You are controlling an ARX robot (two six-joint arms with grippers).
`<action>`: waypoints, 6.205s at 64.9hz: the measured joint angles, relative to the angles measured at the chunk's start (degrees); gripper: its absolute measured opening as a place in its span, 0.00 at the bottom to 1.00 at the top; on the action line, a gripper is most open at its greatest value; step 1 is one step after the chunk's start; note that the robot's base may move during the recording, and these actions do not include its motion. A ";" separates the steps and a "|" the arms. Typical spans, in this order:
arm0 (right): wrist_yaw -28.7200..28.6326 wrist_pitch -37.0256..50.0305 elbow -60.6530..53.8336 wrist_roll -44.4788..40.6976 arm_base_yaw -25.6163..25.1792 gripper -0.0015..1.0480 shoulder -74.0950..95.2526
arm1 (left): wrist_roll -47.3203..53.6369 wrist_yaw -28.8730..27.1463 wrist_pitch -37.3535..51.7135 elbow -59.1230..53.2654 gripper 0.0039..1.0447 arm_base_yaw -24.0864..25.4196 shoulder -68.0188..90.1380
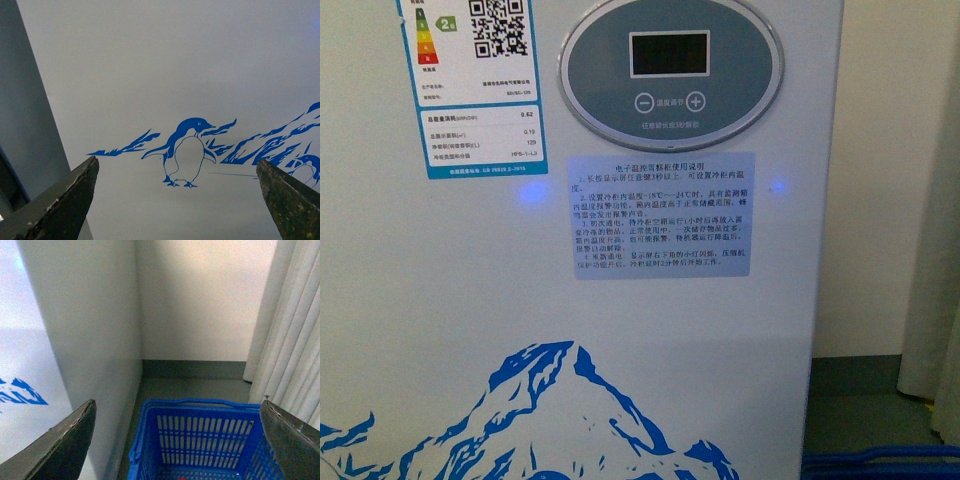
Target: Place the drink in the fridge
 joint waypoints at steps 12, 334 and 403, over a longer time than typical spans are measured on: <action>5.42 -6.95 2.64 3.15 1.18 0.93 3.93 | 0.02 0.07 0.00 0.00 0.92 0.00 0.00; 25.73 2.56 26.69 -5.53 7.56 0.35 20.46 | 0.00 -0.04 0.00 0.00 0.92 0.00 0.00; 25.75 2.54 26.53 -5.53 7.56 0.35 20.46 | 0.02 -0.09 0.00 0.00 0.92 -0.02 -0.02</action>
